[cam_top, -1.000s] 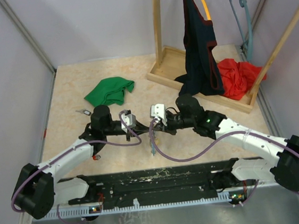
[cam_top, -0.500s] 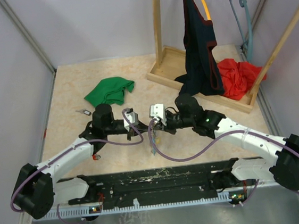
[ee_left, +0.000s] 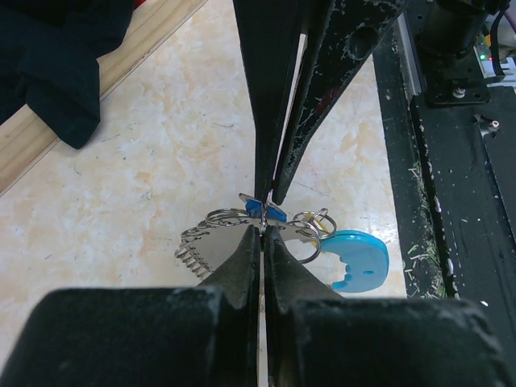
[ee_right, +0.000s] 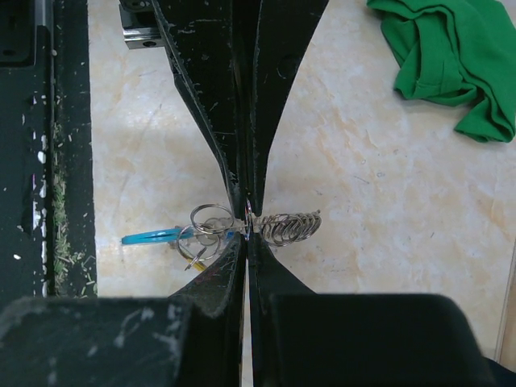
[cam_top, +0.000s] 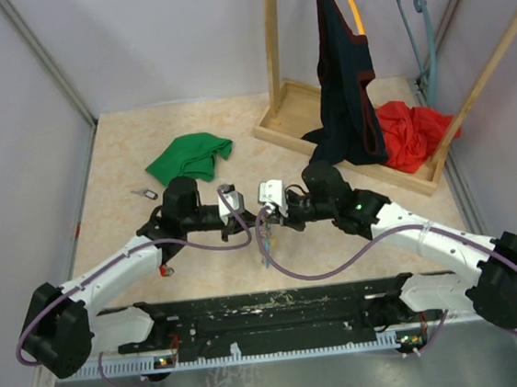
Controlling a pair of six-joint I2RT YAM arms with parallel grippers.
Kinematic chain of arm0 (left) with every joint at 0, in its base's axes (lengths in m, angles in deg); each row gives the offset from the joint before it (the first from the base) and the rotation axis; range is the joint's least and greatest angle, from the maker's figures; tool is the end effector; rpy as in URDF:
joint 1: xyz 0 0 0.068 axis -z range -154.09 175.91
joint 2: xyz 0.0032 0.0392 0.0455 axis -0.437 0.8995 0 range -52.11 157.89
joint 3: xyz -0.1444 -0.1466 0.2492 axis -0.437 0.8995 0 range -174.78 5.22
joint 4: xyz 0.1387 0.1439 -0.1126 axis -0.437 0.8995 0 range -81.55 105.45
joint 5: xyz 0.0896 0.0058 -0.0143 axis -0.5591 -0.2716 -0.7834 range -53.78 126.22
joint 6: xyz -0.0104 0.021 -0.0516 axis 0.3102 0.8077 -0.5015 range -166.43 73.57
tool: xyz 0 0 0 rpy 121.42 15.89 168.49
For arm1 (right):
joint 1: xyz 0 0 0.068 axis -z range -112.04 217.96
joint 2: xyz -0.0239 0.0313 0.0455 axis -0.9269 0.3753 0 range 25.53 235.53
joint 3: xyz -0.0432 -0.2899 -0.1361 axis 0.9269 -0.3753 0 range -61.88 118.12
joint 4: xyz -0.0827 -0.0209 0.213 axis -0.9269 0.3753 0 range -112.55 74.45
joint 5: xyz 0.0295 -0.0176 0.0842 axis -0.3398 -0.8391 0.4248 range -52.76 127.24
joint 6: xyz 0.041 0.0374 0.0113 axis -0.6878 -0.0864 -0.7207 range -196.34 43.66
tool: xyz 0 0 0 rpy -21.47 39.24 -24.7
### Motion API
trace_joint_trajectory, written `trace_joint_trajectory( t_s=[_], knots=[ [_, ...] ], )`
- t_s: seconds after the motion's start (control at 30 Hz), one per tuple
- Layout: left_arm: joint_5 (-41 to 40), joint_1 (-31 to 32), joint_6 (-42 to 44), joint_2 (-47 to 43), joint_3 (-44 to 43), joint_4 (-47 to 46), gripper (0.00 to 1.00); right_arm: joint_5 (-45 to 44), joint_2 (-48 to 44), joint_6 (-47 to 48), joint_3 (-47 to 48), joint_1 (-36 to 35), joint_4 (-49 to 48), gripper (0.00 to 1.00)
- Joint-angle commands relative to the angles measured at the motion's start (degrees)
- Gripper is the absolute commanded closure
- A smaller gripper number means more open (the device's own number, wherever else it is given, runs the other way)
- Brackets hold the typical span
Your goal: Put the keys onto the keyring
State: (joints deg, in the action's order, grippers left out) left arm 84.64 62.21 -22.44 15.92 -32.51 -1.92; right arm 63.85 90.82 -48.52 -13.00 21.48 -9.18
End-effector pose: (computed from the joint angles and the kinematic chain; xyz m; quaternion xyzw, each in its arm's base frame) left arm 0.1502 -0.1471 0.3178 0.5786 0.5276 -0.3899 0.4846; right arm 0.1262 0.1586 0.3441 -0.6004 0.6013 0.2757 0.4494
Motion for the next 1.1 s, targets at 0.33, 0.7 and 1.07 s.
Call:
trace_joint_trajectory(
  t_s=[0.33,0.7,1.07],
  knots=[
    [-4.7,1.4,-2.4,0.2,-3.4,1.6,1.00,-1.4,-0.6,3.9,3.4,-2.4,-0.6,1.00],
    [-6.7,1.4,-4.5,0.8,-4.3,1.9,1.00,-3.6,-1.2,5.7,2.8,-3.7,0.0,1.00],
    [-11.2,1.3,-8.2,0.5,-4.3,0.5,1.00,-4.7,-1.4,6.6,2.4,-4.3,0.3,1.00]
  ],
)
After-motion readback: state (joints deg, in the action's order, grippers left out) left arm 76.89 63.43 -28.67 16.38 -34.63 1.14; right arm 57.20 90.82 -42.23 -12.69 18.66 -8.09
